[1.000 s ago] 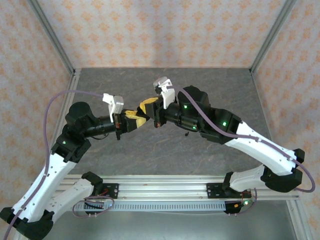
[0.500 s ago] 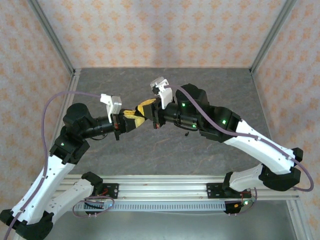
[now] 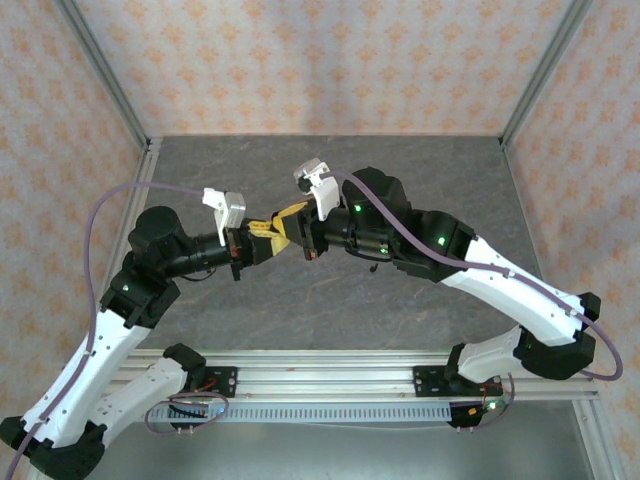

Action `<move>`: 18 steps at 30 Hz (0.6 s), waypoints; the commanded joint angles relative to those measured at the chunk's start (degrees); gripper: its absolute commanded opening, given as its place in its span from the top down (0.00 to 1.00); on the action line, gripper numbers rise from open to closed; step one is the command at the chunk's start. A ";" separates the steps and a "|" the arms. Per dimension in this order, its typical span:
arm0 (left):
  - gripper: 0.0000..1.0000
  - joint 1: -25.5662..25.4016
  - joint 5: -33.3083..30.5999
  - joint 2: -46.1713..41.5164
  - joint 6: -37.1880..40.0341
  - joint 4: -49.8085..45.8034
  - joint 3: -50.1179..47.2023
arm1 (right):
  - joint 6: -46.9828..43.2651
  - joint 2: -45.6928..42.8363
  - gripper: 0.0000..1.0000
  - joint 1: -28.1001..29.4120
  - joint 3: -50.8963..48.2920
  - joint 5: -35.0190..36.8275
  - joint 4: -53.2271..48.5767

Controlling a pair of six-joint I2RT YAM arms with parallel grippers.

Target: Insert wireless bluetooth earbuds into charging case

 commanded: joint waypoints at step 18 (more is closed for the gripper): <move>1.00 -0.98 -4.72 -2.34 -0.29 7.35 -2.43 | 12.28 -5.66 0.51 -1.79 -0.52 3.62 3.06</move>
